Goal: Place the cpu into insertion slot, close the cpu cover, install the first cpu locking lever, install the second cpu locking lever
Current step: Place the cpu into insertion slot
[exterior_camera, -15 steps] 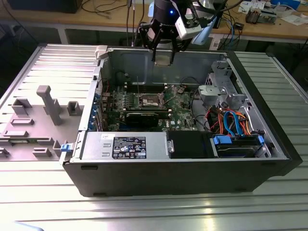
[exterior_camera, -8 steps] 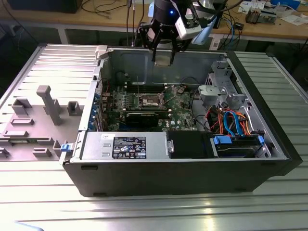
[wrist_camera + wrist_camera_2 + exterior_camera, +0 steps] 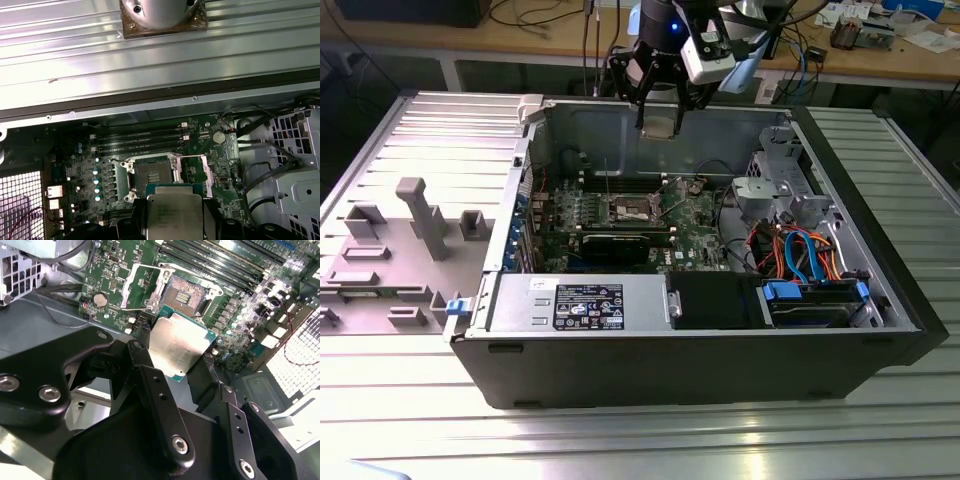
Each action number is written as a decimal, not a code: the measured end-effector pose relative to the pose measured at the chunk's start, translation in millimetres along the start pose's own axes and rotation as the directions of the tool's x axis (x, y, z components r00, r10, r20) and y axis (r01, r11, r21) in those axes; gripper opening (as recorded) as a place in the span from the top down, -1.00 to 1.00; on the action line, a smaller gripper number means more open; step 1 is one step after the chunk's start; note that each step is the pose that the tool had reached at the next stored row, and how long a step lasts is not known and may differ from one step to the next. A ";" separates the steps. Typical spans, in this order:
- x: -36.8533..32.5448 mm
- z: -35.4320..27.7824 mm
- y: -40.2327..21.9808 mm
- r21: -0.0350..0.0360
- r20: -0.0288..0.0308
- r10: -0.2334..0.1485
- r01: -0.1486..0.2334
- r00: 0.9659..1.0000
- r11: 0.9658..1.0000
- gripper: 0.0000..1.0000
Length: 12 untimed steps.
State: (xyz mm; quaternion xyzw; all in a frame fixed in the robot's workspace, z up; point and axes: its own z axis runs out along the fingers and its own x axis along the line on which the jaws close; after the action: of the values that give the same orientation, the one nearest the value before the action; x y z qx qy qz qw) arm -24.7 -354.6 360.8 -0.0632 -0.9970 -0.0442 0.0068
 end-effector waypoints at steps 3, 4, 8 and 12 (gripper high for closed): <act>0.0 0.0 0.0 0.000 0.000 0.001 -0.001 1.000 1.000 -0.08; 0.0 0.0 0.0 0.000 0.000 0.002 -0.002 1.000 1.000 -0.08; -0.1 0.0 -1.1 0.000 0.000 0.002 -0.002 1.000 1.000 -0.08; -0.3 -0.1 -2.4 0.001 0.000 0.002 -0.002 1.000 1.000 -0.08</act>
State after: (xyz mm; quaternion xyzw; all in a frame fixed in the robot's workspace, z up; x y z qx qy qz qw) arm -24.8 -357.1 360.6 -0.0644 -0.9969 -0.0437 0.0067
